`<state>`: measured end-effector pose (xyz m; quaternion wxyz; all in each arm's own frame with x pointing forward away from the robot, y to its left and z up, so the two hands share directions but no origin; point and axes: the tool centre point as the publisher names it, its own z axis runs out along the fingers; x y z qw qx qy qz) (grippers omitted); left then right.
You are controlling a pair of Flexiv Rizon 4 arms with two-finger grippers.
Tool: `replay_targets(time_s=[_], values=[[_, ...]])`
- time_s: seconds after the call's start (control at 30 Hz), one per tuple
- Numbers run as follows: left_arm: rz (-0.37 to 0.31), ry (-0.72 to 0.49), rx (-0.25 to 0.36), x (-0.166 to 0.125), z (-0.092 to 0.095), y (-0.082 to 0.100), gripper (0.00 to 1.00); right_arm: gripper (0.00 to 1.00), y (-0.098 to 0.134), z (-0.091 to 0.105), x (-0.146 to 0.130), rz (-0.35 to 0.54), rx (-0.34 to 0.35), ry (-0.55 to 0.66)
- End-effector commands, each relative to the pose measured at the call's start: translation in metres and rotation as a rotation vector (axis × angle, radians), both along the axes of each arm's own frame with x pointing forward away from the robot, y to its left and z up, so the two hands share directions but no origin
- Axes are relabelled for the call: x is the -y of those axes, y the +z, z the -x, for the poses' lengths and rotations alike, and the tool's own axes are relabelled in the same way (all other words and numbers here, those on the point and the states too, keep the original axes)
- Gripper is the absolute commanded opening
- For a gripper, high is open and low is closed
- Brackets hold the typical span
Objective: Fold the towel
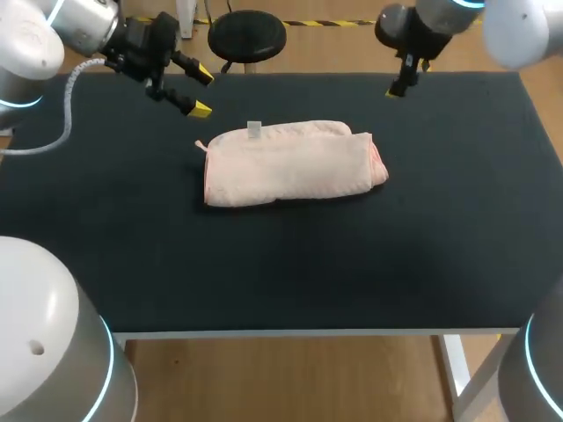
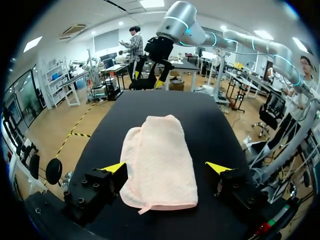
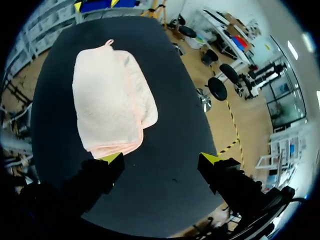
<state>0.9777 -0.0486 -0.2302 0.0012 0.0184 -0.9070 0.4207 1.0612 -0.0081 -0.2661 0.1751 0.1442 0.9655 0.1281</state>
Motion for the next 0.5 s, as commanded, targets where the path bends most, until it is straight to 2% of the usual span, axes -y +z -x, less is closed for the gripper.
replay_targets(time_s=[0.03, 0.17, 0.37, 0.4, 0.43, 0.47, 0.5], values=[[0.001, -0.001, 0.000, 0.000, -0.001, -0.001, 1.00, 1.00, -0.027, 0.006, 0.005, -0.668, -0.129, -0.624], [0.001, -0.001, 0.000, 0.000, -0.001, -0.001, 1.00, 1.00, -0.046, 0.014, 0.007, -0.775, -0.245, -0.731], [0.001, -0.001, 0.000, 0.000, -0.001, -0.001, 1.00, 1.00, -0.055, 0.022, 0.014, -0.901, -0.341, -0.809], [0.001, -0.001, 0.000, 0.000, -0.001, -0.001, 1.00, 1.00, -0.053, 0.023, 0.014, -0.887, -0.341, -0.743], [0.001, -0.001, 0.000, 0.000, -0.001, -0.001, 1.00, 1.00, -0.051, 0.023, 0.010, -0.817, -0.338, -0.649], [0.001, -0.001, 0.000, 0.000, -0.001, -0.001, 1.00, 1.00, -0.047, 0.023, 0.006, -0.737, -0.260, -0.512], [0.001, -0.001, 0.000, 0.000, -0.001, -0.001, 1.00, 1.00, -0.047, 0.023, 0.006, -0.737, -0.260, -0.512]])
